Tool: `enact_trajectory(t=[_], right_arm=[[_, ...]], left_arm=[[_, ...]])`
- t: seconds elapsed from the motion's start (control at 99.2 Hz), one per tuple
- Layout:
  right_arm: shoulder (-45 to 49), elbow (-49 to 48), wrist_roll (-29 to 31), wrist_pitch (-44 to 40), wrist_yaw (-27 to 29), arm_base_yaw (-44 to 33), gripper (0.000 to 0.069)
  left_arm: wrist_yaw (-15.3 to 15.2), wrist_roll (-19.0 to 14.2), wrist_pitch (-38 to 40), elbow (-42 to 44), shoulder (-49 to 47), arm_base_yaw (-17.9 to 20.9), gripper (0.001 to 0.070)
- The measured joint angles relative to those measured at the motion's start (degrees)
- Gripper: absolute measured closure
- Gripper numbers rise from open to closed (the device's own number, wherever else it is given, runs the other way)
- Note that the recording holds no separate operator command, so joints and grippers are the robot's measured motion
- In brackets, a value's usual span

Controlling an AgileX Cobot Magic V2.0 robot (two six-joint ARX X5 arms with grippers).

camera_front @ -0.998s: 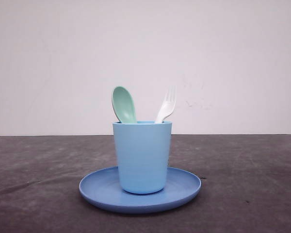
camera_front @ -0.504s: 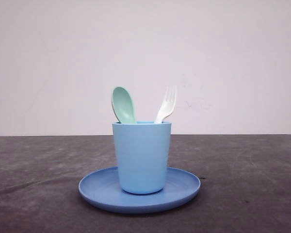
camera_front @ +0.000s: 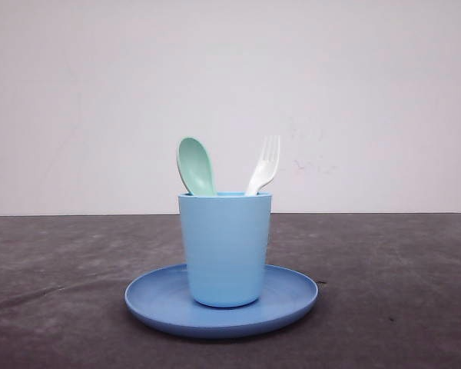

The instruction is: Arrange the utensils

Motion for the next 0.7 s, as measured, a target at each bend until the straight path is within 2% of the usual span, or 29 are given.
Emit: enact_trajectory(t=[0.696], right_arm=[[0.0, -0.04, 0.0, 0.48, 0.13, 0.0, 0.0685]], left_arm=[[-0.02, 0.0, 0.0, 0.0, 0.0, 0.02, 0.0687]])
